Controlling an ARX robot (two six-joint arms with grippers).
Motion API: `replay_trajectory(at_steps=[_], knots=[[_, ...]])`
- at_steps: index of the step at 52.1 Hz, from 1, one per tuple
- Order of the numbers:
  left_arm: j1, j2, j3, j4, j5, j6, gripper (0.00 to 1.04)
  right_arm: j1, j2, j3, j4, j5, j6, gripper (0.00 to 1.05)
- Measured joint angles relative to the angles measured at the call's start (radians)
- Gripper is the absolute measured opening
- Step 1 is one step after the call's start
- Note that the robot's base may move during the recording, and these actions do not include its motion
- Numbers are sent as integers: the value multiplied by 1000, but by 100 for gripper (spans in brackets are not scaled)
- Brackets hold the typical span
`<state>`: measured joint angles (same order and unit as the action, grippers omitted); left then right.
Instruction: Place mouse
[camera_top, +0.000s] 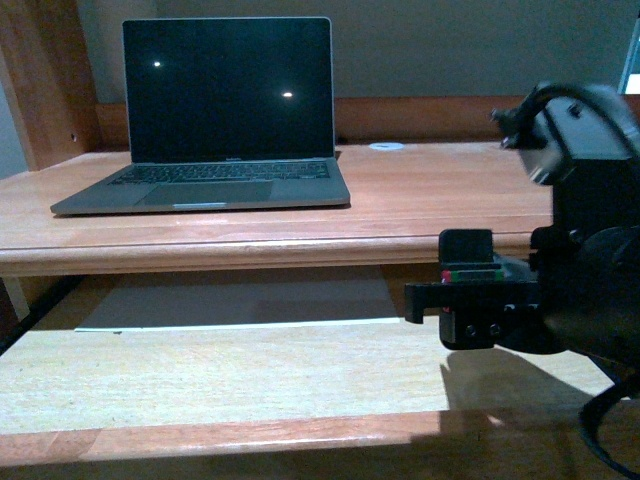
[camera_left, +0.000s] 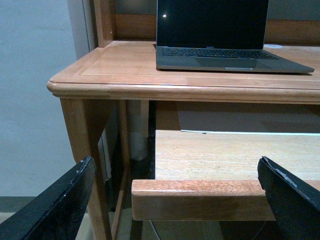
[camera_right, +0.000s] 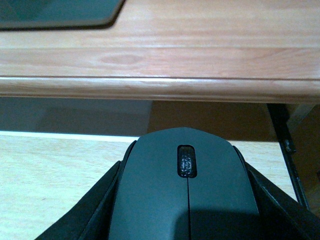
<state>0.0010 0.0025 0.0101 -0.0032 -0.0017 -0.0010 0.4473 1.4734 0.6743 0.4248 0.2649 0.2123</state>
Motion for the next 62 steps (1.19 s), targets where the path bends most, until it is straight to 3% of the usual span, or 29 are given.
replay_trajectory(at_steps=[6, 11, 62], knots=[[0, 0, 0, 0, 0, 0, 98, 26, -124, -92, 25, 2, -1, 63], [0, 0, 0, 0, 0, 0, 98, 44, -179, -170, 109, 58, -21, 63], [0, 0, 0, 2, 0, -1, 98, 44, -174, -177, 112, 64, -38, 62]])
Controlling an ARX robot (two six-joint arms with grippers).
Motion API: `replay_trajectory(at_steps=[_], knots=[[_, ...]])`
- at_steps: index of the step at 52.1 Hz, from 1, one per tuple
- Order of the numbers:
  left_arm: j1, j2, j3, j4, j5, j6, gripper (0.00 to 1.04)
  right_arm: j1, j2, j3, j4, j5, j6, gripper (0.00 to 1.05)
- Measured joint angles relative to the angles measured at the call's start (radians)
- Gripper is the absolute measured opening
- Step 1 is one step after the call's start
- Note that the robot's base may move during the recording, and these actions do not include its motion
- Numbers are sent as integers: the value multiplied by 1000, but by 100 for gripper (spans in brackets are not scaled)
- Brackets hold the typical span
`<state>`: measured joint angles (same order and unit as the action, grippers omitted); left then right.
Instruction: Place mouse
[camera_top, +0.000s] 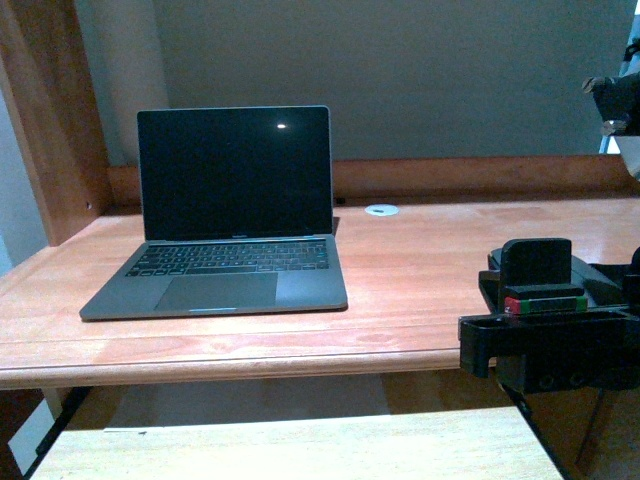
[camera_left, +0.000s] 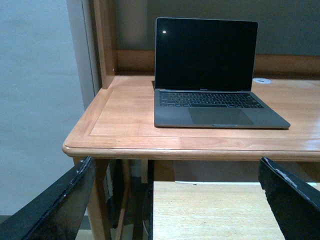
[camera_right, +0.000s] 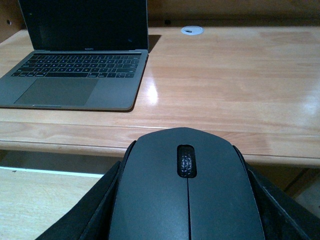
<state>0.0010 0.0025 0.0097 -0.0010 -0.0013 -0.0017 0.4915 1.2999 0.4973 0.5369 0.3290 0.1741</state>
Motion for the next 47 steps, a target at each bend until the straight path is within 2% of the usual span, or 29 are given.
replay_trajectory(at_steps=[15, 21, 31, 47], knots=[[0, 0, 0, -3, -1, 0, 98, -7, 34, 21, 19, 3, 1, 62], [0, 0, 0, -3, 0, 0, 98, -81, 313, 297, 24, -5, -8, 62], [0, 0, 0, -2, 0, 0, 98, -106, 586, 566, -58, 6, -11, 62], [0, 0, 0, -2, 0, 0, 98, -104, 591, 568, -61, 3, -11, 62]])
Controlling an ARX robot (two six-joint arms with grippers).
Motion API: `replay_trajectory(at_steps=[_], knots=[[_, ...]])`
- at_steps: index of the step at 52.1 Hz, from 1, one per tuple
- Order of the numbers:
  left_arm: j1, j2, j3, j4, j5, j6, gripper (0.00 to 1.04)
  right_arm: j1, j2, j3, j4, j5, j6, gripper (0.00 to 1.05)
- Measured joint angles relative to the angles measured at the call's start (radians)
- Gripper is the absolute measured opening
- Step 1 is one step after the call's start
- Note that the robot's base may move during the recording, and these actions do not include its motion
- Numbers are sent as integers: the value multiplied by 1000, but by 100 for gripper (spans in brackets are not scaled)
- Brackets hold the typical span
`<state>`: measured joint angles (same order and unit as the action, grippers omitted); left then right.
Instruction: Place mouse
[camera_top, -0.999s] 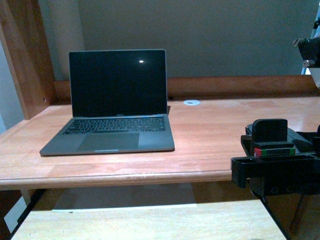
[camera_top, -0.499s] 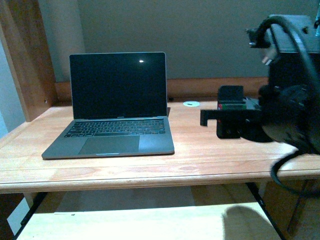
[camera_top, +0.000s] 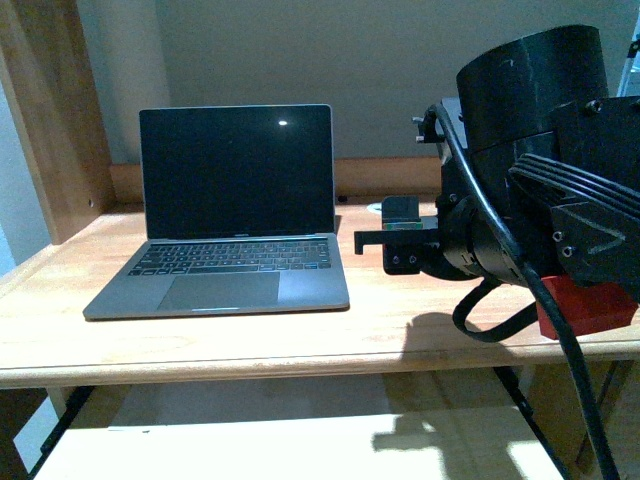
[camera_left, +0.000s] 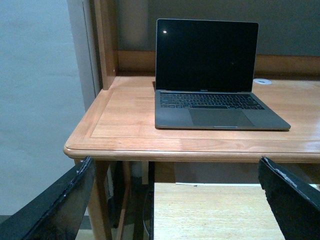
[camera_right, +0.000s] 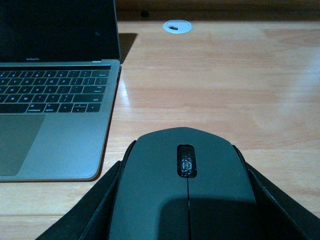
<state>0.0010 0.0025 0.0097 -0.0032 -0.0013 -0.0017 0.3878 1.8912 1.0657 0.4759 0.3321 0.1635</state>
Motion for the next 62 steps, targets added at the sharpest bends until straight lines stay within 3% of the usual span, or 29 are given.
replay_trajectory(at_steps=[27, 40, 62], knots=[[0, 0, 0, 0, 0, 0, 98, -84, 286, 277, -61, -34, -15, 62], [0, 0, 0, 0, 0, 0, 98, -85, 379, 436, -131, -17, -19, 62], [0, 0, 0, 0, 0, 0, 98, -115, 488, 535, -214, 11, -6, 62]])
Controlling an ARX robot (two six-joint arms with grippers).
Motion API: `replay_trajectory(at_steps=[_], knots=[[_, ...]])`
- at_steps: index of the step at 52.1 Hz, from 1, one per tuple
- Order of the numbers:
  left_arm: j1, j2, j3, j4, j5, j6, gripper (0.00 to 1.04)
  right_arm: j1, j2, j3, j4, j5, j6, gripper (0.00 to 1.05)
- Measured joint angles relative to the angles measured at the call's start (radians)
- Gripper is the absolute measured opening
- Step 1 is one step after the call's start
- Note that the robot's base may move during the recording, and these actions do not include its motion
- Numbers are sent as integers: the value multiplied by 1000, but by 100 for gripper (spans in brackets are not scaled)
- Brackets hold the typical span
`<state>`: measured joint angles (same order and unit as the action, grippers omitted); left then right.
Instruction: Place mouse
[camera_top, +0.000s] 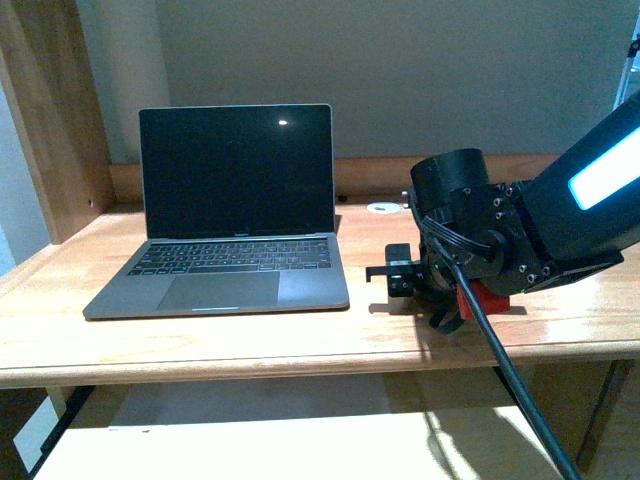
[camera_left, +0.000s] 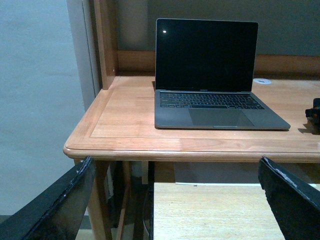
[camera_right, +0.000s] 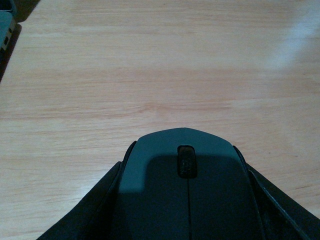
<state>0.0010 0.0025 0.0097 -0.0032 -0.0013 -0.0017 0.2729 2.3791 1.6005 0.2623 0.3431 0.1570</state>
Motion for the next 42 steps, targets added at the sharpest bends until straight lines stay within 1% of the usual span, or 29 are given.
replay_trajectory(at_steps=[11, 12, 13, 17, 18, 20, 22, 24, 28, 34, 37, 42], knots=[[0, 0, 0, 0, 0, 0, 98, -12, 5, 21, -12, -8, 17, 63], [0, 0, 0, 0, 0, 0, 98, -13, 8, 24, -11, -12, 18, 66], [0, 0, 0, 0, 0, 0, 98, -16, 13, 31, -10, -21, 21, 73], [0, 0, 0, 0, 0, 0, 98, -19, 32, 61, -26, -26, 31, 87], [0, 0, 0, 0, 0, 0, 98, -19, 34, 64, -25, -27, 32, 89], [0, 0, 0, 0, 0, 0, 98, -23, 43, 77, -31, -27, 34, 96], [0, 0, 0, 0, 0, 0, 98, -24, 46, 83, -35, -29, 39, 100], [0, 0, 0, 0, 0, 0, 98, -28, 48, 89, -42, -34, 41, 100], [0, 0, 0, 0, 0, 0, 98, -34, 49, 90, -34, -30, 40, 97], [0, 0, 0, 0, 0, 0, 98, -43, 40, 80, -1, -29, 37, 98], [0, 0, 0, 0, 0, 0, 98, -45, 23, 58, 16, -30, 37, 98], [0, 0, 0, 0, 0, 0, 98, -46, -48, -32, 72, -38, 36, 98]])
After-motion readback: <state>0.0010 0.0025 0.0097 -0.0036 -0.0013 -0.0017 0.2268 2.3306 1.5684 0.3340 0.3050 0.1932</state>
